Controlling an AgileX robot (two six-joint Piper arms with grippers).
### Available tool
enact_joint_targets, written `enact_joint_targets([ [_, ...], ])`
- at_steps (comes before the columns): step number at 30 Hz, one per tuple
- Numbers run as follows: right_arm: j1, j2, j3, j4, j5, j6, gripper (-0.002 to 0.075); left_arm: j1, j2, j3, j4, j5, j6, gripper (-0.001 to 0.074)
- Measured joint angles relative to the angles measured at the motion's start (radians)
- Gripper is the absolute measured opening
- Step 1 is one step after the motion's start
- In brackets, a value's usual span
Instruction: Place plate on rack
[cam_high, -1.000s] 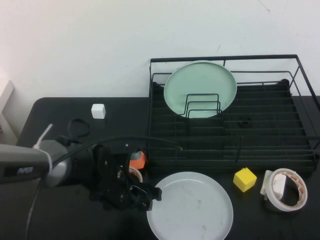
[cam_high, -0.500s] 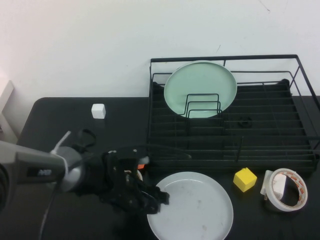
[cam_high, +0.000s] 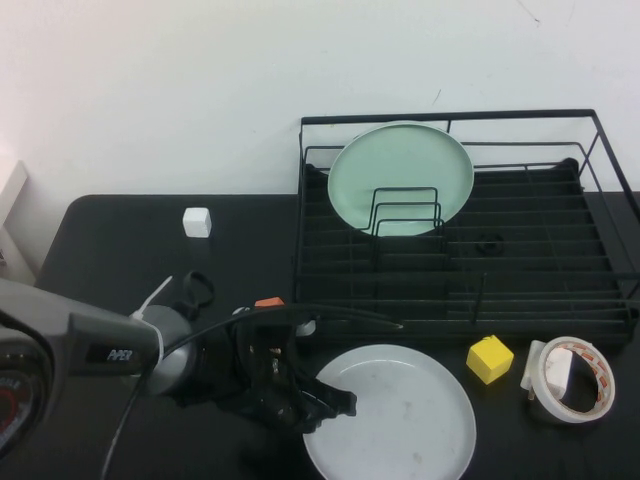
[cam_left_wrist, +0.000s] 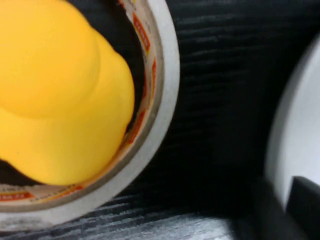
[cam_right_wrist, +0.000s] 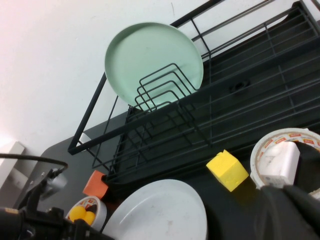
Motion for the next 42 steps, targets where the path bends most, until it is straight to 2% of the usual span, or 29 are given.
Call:
enact_joint_targets([
  [3, 0.000, 0.000, 0.000, 0.000, 0.000, 0.000, 0.0000, 0.000, 0.002, 0.000, -0.002, 0.001, -0.002, 0.0043],
  [6, 0.000, 0.000, 0.000, 0.000, 0.006, 0.000, 0.0000, 0.000, 0.002, 0.000, -0.008, 0.020, -0.024, 0.0017],
  [20, 0.000, 0.000, 0.000, 0.000, 0.015, 0.000, 0.0000, 0.000, -0.058, 0.002, -0.038, 0.102, 0.173, 0.0001],
  [34, 0.000, 0.000, 0.000, 0.040, 0.019, 0.000, 0.0002, 0.000, -0.226, 0.002, -0.252, 0.164, 0.452, 0.0001],
  [37, 0.000, 0.000, 0.000, 0.085, 0.043, -0.012, 0.0055, 0.000, -0.278, 0.002, -0.265, 0.175, 0.477, 0.0001],
  [42, 0.000, 0.000, 0.000, 0.257, 0.141, -0.131, 0.0318, -0.002, -0.376, 0.004, -0.269, 0.179, 0.592, 0.0001],
])
